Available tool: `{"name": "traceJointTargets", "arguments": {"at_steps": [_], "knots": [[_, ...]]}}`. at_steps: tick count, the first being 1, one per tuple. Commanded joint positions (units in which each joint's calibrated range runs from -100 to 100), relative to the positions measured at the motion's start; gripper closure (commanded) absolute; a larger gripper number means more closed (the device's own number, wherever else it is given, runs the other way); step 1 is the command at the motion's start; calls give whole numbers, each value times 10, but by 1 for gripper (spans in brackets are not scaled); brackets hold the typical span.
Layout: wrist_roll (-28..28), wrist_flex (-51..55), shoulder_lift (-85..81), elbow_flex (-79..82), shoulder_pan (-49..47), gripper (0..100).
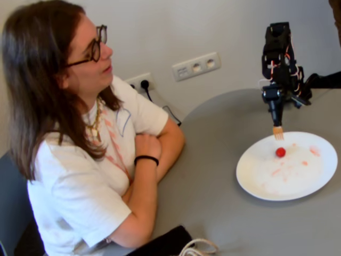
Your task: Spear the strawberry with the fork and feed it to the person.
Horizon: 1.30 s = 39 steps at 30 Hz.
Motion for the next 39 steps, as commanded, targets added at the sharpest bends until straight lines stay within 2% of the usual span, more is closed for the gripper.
{"name": "traceJointTargets", "arguments": {"at_steps": [1, 8, 15, 18, 24, 29, 37, 39], "knots": [[-2, -22, -3, 20, 4, 99], [-2, -59, -2, 80, 2, 99], [-2, -59, -2, 68, 1, 99], [-2, -113, -1, 61, 2, 99], [-2, -115, -1, 52, 4, 99], [-2, -161, 106, 61, 4, 99], [1, -113, 145, 35, 7, 99], [4, -49, 144, 31, 11, 99]]}}
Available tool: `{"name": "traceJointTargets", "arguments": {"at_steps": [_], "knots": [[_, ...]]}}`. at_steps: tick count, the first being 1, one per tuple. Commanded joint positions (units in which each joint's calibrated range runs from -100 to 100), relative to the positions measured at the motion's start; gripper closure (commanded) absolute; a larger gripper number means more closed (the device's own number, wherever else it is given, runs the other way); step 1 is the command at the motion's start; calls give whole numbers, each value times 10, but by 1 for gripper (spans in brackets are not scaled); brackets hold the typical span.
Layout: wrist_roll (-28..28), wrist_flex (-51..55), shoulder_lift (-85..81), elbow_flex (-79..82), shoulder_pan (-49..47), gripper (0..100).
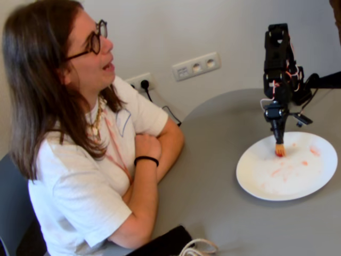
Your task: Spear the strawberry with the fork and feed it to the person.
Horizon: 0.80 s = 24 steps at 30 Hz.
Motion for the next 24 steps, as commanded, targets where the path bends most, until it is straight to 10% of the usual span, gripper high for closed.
{"name": "traceJointTargets", "arguments": {"at_steps": [1, 18, 24], "knots": [[3, 80, 2, -10, 13, 99], [3, 106, -46, -268, 22, 99], [20, 176, -408, -264, 23, 99]]}}
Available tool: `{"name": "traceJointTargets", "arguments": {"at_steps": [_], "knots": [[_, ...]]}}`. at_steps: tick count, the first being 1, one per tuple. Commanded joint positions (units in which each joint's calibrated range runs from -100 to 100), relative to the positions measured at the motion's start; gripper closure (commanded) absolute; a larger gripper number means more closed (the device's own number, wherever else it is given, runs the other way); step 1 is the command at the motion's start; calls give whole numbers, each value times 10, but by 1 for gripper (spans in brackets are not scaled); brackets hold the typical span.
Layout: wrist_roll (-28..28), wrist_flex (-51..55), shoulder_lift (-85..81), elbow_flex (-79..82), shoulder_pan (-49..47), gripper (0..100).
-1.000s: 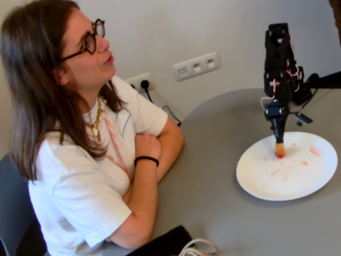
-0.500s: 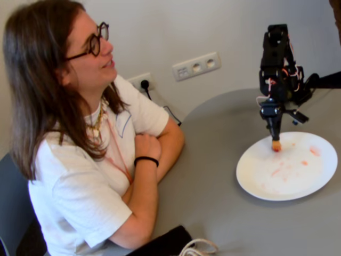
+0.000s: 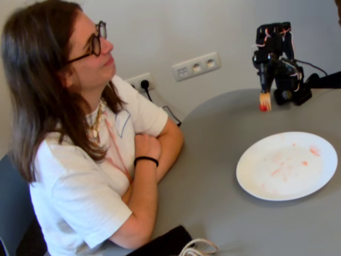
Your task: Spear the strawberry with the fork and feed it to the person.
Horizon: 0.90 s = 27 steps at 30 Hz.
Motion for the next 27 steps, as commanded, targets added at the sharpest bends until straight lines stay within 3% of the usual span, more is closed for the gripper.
{"name": "traceJointTargets", "arguments": {"at_steps": [1, 5, 9, 18, 22, 27], "knots": [[37, 26, -228, -16, 6, 99], [56, 38, -345, -15, 20, 99], [58, 24, -384, -14, 111, 99], [53, -293, -382, 149, 193, 99], [53, -447, -196, 99, 227, 99], [44, -468, -41, -27, 264, 99]]}}
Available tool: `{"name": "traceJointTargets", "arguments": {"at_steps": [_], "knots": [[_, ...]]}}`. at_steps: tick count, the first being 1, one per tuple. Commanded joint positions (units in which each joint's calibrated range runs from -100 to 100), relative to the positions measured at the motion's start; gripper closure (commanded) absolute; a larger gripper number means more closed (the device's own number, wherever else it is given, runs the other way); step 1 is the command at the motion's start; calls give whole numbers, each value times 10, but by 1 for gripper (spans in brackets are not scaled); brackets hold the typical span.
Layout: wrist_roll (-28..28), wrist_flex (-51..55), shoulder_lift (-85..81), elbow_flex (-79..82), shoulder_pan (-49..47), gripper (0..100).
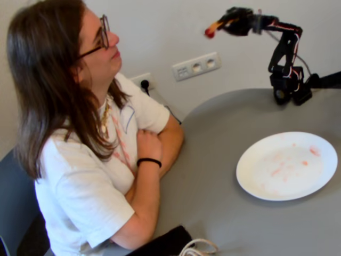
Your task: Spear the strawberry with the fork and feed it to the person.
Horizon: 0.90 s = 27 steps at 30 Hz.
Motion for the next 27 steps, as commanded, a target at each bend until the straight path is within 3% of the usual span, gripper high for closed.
{"name": "traceJointTargets", "arguments": {"at_steps": [1, 3, 5, 19, 27], "knots": [[-26, -14, 95, -122, 34, 99], [-79, -14, 226, -274, 93, 99], [-95, -13, 290, -351, 114, 99], [-99, -14, 609, -749, 161, 99], [-133, -14, 716, -860, 186, 99]]}}
